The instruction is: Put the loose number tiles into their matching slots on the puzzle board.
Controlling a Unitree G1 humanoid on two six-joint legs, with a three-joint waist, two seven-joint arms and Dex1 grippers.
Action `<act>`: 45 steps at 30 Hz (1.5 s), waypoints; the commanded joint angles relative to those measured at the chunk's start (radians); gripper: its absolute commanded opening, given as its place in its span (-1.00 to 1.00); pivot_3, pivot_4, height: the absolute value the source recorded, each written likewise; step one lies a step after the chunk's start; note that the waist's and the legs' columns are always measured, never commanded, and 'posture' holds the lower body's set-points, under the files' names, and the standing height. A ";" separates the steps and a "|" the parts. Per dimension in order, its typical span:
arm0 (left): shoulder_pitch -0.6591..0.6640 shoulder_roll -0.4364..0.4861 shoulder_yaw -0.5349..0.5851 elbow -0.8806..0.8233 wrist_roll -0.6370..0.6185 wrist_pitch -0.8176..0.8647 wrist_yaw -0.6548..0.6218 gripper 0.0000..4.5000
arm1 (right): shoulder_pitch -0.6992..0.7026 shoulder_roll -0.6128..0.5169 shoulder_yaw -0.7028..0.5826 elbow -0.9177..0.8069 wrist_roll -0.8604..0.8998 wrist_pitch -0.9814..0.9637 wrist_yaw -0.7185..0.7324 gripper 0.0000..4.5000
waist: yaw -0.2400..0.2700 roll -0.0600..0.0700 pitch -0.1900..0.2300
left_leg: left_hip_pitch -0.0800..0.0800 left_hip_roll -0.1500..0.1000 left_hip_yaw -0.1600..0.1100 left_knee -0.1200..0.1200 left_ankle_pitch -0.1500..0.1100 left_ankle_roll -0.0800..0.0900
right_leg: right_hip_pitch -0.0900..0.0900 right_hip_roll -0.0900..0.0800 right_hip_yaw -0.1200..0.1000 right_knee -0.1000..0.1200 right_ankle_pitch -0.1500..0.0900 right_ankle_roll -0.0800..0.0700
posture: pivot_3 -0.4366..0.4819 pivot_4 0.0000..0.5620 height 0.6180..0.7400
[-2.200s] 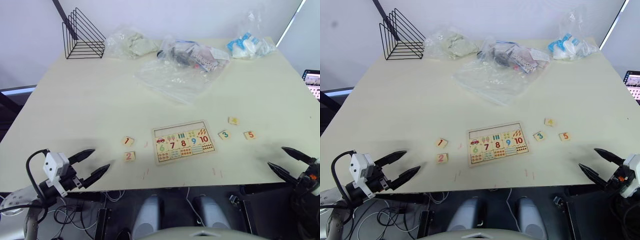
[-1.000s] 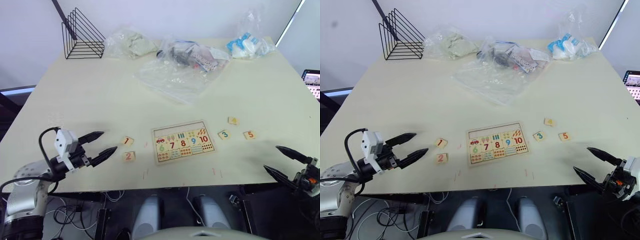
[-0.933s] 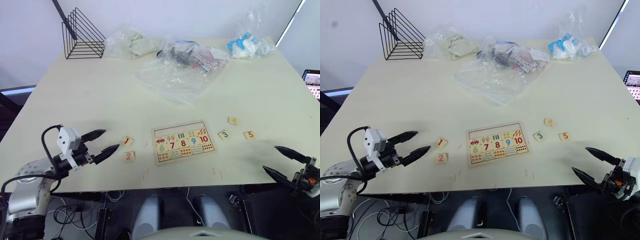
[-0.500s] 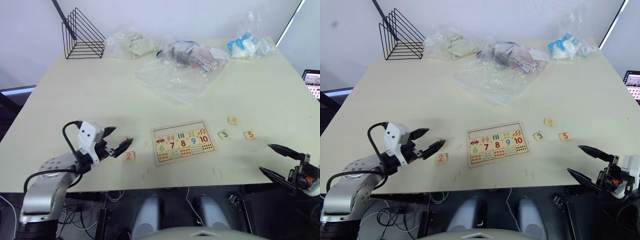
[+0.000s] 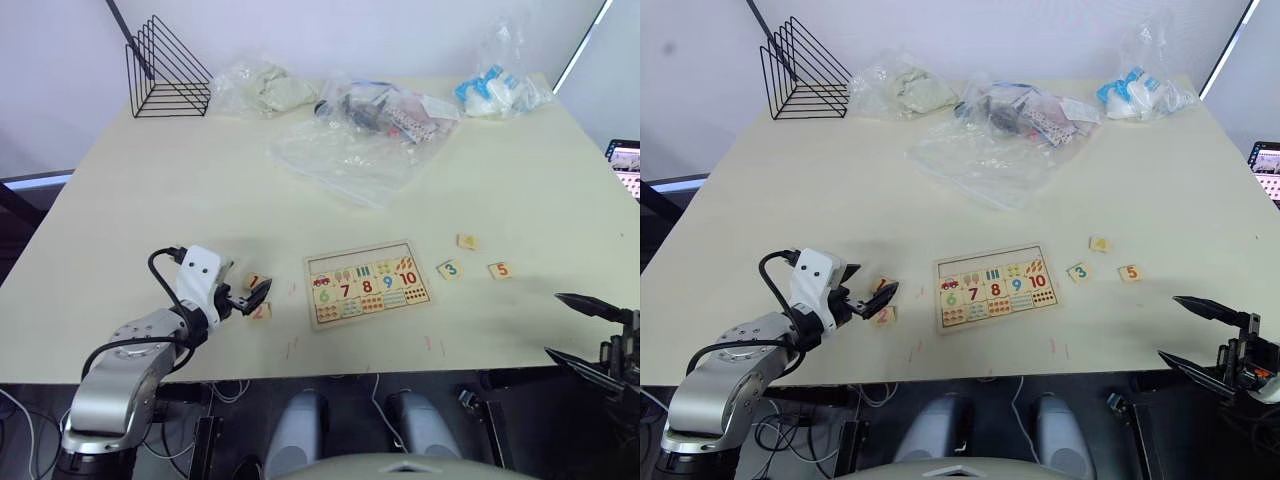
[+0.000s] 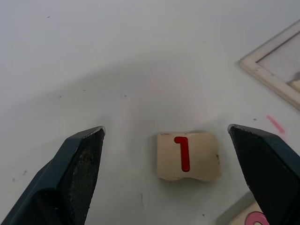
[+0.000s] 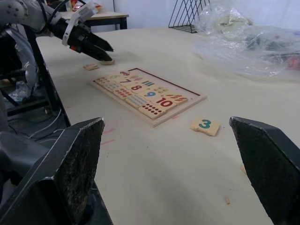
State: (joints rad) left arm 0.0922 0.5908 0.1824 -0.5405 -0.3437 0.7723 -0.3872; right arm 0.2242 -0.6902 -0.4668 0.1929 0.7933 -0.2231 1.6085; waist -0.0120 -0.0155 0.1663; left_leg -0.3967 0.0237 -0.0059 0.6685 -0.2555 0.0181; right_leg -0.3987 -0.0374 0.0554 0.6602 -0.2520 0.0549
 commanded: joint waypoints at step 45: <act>-0.009 -0.059 -0.017 -0.010 -0.005 0.176 0.035 -0.34 | -0.034 -0.022 0.005 0.002 0.005 -0.033 0.001 1.00 | 0.000 0.003 -0.002 | 0.002 -0.001 0.000 0.000 0.000 0.000 | 0.002 0.000 0.000 0.000 0.000 0.000 | -0.05 -0.47 1.00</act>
State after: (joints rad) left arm 0.0612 0.5277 0.1776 -0.5575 -0.3537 0.9320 -0.3522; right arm 0.1926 -0.7109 -0.4315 0.2176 0.7900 -0.2616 1.6076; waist -0.0116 -0.0120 0.1643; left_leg -0.3951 0.0227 -0.0064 0.6687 -0.2555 0.0181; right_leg -0.3968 -0.0373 0.0556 0.6603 -0.2521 0.0549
